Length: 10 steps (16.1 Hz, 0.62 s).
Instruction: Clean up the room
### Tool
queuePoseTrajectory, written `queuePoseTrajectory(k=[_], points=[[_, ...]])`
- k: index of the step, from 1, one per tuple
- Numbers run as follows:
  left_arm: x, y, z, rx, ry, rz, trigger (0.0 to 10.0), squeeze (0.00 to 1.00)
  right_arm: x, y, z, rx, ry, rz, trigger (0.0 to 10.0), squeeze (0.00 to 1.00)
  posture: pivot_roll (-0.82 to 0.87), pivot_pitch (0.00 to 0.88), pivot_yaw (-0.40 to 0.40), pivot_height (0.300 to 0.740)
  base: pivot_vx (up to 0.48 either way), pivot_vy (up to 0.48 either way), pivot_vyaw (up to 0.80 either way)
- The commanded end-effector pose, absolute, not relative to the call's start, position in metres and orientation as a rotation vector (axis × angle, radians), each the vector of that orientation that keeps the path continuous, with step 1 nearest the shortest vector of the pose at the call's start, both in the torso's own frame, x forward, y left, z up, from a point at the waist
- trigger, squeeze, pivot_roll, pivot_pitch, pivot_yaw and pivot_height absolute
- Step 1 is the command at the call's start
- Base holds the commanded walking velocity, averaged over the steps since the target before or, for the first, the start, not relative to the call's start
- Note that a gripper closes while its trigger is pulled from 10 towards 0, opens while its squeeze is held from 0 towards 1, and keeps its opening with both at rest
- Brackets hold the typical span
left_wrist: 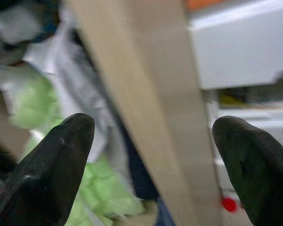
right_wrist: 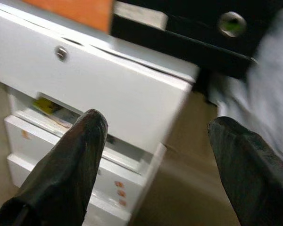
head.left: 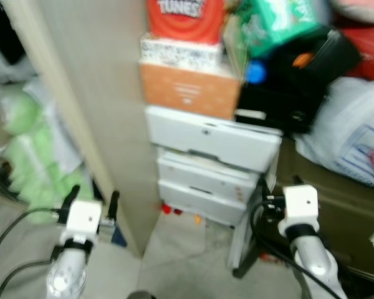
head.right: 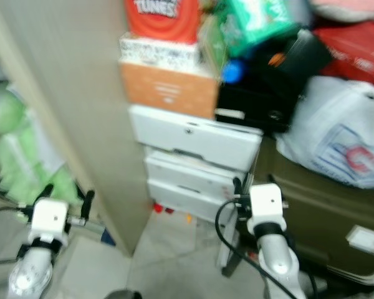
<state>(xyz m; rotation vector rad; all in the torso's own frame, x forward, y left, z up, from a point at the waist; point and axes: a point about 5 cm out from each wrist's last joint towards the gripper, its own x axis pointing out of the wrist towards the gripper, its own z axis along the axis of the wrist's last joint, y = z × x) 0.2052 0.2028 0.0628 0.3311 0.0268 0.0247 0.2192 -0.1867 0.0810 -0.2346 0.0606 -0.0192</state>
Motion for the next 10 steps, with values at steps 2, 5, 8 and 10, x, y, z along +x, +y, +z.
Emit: queuePoseTrajectory(k=[2,5,8,10], points=[[0.208,0.203,0.059,0.292,0.048,0.073,10.0,0.00,0.219,-0.186,0.080,-0.230,0.062,-0.025,10.0,0.00,-0.03,0.009,-0.012,0.740,0.000,0.000,0.80],[0.213,0.192,0.061,0.228,0.043,0.044,10.0,0.00,0.226,-0.186,0.081,-0.217,0.054,-0.029,10.0,0.00,-0.02,0.004,-0.014,0.740,0.000,0.000,0.80],[0.213,0.187,0.061,0.206,0.039,0.026,10.0,0.00,0.227,-0.184,0.081,-0.214,0.052,-0.019,10.0,0.00,-0.02,0.004,-0.018,0.740,0.000,0.000,0.80],[0.212,0.186,0.060,0.177,0.043,0.011,10.0,0.00,0.226,-0.185,0.081,-0.214,0.054,-0.017,10.0,0.00,-0.02,0.011,-0.019,0.740,0.000,0.000,0.80]])
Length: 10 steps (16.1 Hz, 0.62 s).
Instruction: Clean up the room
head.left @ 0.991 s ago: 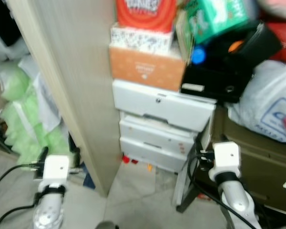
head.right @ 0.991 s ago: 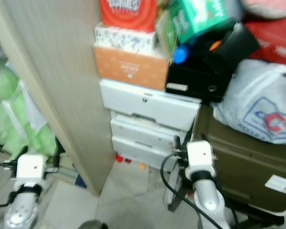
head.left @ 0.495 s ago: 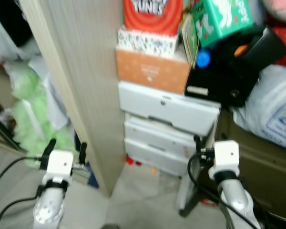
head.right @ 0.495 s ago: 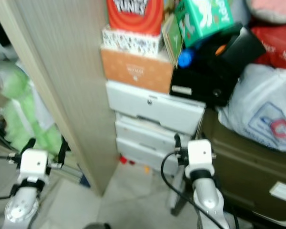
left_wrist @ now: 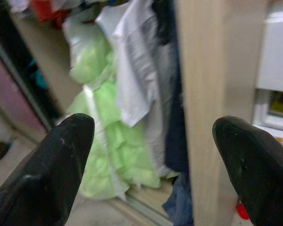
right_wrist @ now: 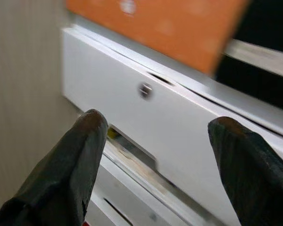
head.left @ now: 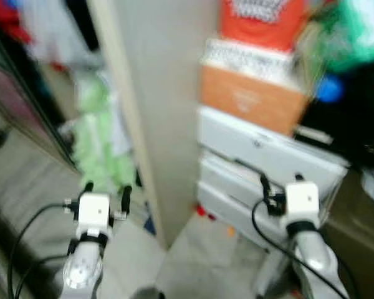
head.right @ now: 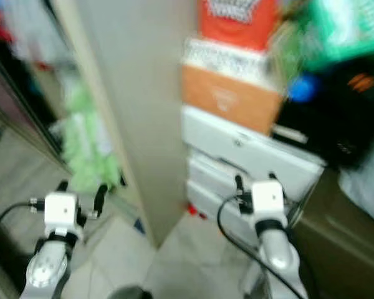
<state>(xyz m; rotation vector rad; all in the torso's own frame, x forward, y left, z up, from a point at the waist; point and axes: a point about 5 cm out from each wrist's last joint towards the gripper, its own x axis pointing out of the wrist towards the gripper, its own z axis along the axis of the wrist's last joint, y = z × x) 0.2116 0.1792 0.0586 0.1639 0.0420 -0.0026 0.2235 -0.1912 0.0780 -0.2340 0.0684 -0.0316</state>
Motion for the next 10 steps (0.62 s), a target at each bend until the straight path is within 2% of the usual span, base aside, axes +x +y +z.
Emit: queuePoseTrajectory(k=[1,10], points=[[0.2130,0.1840,0.0616,0.159,0.043,-0.003,10.0,0.00,0.2261,-0.1854,0.0808,-0.214,0.055,-0.016,10.0,0.00,-0.02,0.011,-0.019,0.740,0.000,0.000,0.80],[0.2212,0.1789,0.0686,0.207,0.013,-0.012,10.0,0.00,0.2267,-0.1893,0.0817,-0.227,0.045,-0.023,10.0,0.00,-0.03,0.009,-0.015,0.740,0.000,0.000,0.80]])
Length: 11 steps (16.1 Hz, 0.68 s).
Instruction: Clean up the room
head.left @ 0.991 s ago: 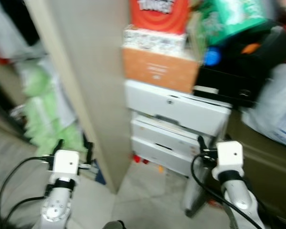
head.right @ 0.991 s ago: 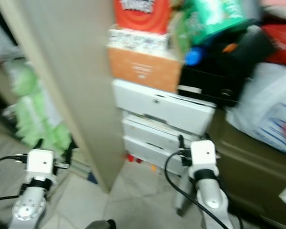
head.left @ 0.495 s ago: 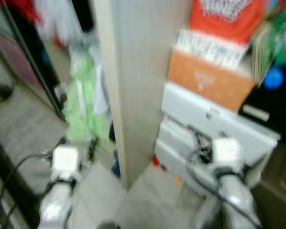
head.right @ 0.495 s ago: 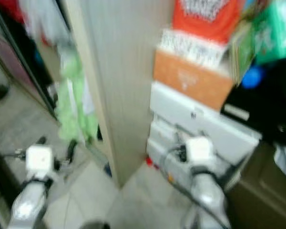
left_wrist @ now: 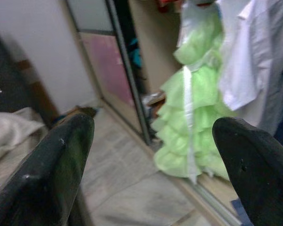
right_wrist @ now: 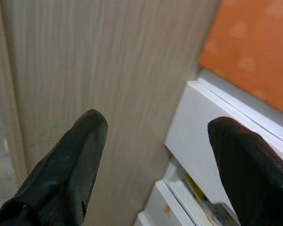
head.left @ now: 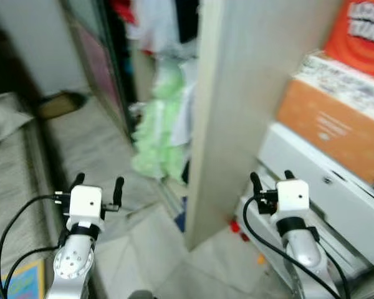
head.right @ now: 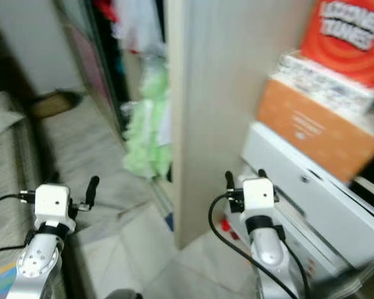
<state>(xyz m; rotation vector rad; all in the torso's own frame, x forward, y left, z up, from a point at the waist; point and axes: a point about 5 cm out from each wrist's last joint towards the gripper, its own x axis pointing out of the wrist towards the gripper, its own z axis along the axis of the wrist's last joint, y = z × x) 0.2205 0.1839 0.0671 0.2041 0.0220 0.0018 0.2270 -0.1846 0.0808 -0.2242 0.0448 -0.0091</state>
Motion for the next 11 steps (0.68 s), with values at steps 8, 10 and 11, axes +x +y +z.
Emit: queuePoseTrajectory(k=[8,10,11], points=[[0.207,0.185,0.066,0.236,0.046,0.058,10.0,0.00,0.193,-0.202,0.075,-0.259,0.101,-0.007,10.0,0.00,-0.04,0.022,-0.015,0.740,0.000,0.000,0.79],[0.195,0.189,0.060,0.243,0.082,0.070,10.0,0.00,0.179,-0.210,0.068,-0.278,0.147,-0.002,10.0,0.00,-0.04,0.032,-0.017,0.740,0.000,0.000,0.34],[0.194,0.189,0.060,0.245,0.087,0.074,10.0,0.00,0.176,-0.210,0.067,-0.284,0.158,0.011,10.0,0.00,-0.04,0.033,-0.018,0.740,0.000,0.000,0.00]])
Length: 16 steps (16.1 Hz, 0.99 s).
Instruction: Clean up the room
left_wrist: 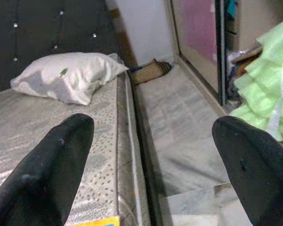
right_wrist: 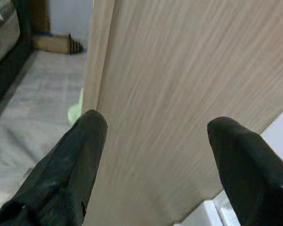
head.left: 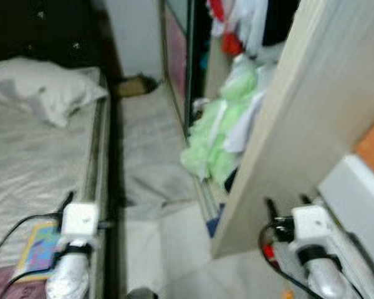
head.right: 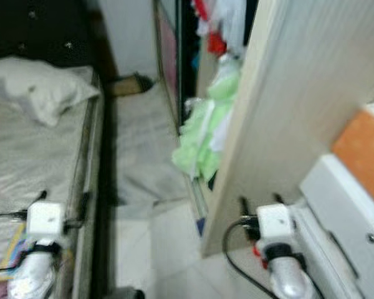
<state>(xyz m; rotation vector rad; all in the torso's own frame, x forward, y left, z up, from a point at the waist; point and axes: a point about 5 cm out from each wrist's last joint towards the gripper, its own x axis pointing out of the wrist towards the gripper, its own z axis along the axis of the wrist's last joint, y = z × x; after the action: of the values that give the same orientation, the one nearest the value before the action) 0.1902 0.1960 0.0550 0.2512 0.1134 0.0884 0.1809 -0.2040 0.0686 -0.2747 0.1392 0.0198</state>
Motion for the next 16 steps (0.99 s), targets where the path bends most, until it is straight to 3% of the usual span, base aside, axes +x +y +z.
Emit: queuePoseTrajectory(k=[1,6,16], points=[[0.194,0.189,0.061,0.244,0.086,0.074,10.0,0.00,0.174,-0.209,0.066,-0.282,0.163,0.021,10.0,0.00,-0.04,0.038,-0.017,0.740,0.000,0.000,0.49],[0.197,0.186,0.067,0.232,0.068,0.079,10.0,0.00,0.170,-0.205,0.056,-0.248,0.199,0.138,10.0,0.00,-0.04,0.041,-0.021,0.740,0.000,0.000,0.80],[0.197,0.183,0.068,0.238,0.072,0.067,10.0,0.00,0.172,-0.220,0.005,-0.225,0.302,0.219,10.0,0.00,-0.04,0.052,-0.024,0.740,0.000,0.000,0.80]])
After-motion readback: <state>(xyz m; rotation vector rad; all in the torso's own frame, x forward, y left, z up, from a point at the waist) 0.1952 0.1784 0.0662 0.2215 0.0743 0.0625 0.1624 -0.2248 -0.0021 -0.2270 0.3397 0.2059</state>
